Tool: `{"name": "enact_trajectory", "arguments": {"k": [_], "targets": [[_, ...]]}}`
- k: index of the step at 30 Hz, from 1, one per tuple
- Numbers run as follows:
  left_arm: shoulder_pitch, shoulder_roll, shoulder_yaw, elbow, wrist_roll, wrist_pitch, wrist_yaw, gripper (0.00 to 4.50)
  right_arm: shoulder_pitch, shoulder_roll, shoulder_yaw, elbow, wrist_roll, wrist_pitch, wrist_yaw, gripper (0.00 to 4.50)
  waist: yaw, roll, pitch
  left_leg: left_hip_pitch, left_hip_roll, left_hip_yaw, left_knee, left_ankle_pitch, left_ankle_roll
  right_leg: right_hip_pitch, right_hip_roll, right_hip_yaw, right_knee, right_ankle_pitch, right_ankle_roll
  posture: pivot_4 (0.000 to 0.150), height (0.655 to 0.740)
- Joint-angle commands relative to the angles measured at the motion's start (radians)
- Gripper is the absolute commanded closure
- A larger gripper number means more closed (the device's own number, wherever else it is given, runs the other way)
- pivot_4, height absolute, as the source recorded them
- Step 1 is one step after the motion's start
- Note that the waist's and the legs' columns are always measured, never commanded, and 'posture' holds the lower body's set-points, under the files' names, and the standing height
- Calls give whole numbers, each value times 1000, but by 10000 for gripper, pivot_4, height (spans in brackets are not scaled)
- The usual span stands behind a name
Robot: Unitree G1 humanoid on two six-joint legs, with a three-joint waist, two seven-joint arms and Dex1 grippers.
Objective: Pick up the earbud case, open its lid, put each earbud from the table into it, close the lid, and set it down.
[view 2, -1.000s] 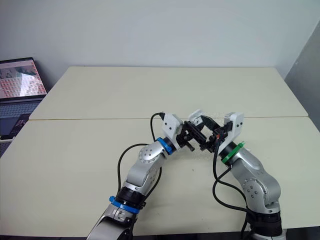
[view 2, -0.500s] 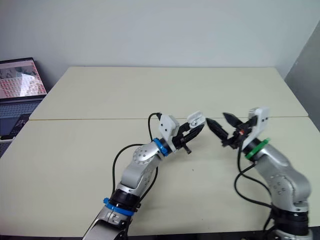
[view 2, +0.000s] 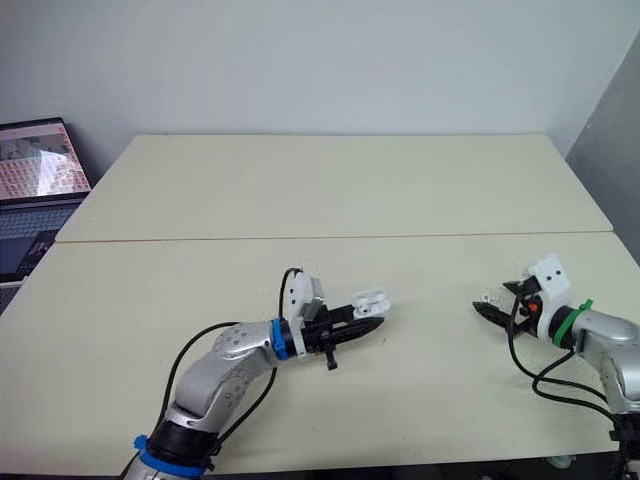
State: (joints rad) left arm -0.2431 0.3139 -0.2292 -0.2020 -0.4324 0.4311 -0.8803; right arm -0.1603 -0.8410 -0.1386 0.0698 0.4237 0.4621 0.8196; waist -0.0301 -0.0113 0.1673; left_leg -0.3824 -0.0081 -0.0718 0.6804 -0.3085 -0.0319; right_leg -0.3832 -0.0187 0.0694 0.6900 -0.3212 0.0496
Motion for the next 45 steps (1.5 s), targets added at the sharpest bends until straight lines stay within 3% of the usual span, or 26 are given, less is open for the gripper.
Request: {"name": "enact_trajectory", "arguments": {"k": [1, 12, 13, 16, 23, 26, 38, 41, 45], "targets": [[-2, 16, 9, -35, -13, 1, -11, 36931, -40, -30, 27, 93, -68, -133, 104, 211, 0, 0, 0, 0, 0, 0, 0, 0, 0, 0, 0, 0, 0, 0, 0, 1500, 7400], [-6, 24, 28, -10, -16, -6, -1, 36931, -215, -20, 93, 411, -162, -298, 304, 211, 1, 0, 0, 0, 0, 0, 0, 0, 0, 1, 0, -1, -1, 0, 0, 1500, 7400], [-3, 28, 31, -11, -16, -6, -2, 36931, -220, -18, 95, 424, -167, -310, 314, 1845, 1, 0, 0, 0, 0, 0, 0, 0, 0, 1, -1, 0, -1, 0, 0, 1500, 7400], [2, 34, 36, -13, -18, -5, -2, 36931, -230, -9, 92, 443, -175, -329, 324, 8131, 1, 0, 0, 1, 0, 0, 0, 0, 0, 2, -1, 0, -1, 0, 0, 1500, 7400], [2, 27, 32, -11, -12, -5, 0, 36931, -234, 9, 97, 428, -188, -345, 326, 35177, 1, 0, 0, 1, 0, 0, 0, 0, 0, 2, -1, 0, -1, 0, 0, 1500, 7400], [0, 26, 31, -10, -11, -6, -1, 36931, -228, 8, 96, 417, -192, -351, 328, 44597, 1, 0, 0, 1, 0, 0, 0, 0, 0, 2, -1, 0, -1, 0, 0, 1500, 7400], [-3, 23, 25, 2, -6, -12, -6, 36931, -186, -16, 55, 284, -161, -276, 320, 44597, 1, 0, 0, 1, 0, -1, 0, 0, 0, 2, -1, -1, -1, 0, 0, 1500, 7400], [-2, 23, 27, 4, -5, -14, -6, 36931, -158, -12, 45, 225, -136, -212, 314, 38538, 1, 0, 0, 1, 0, -1, 0, 0, 0, 2, -1, -1, -1, 0, 0, 1500, 7400], [2, 24, 26, 4, -3, -18, -8, 36931, -137, 22, 31, 159, -128, -113, 230, 24484, 1, 0, 0, 1, 0, -1, 0, 0, 0, 2, -1, -1, -1, 0, 0, 1500, 7400]]}}
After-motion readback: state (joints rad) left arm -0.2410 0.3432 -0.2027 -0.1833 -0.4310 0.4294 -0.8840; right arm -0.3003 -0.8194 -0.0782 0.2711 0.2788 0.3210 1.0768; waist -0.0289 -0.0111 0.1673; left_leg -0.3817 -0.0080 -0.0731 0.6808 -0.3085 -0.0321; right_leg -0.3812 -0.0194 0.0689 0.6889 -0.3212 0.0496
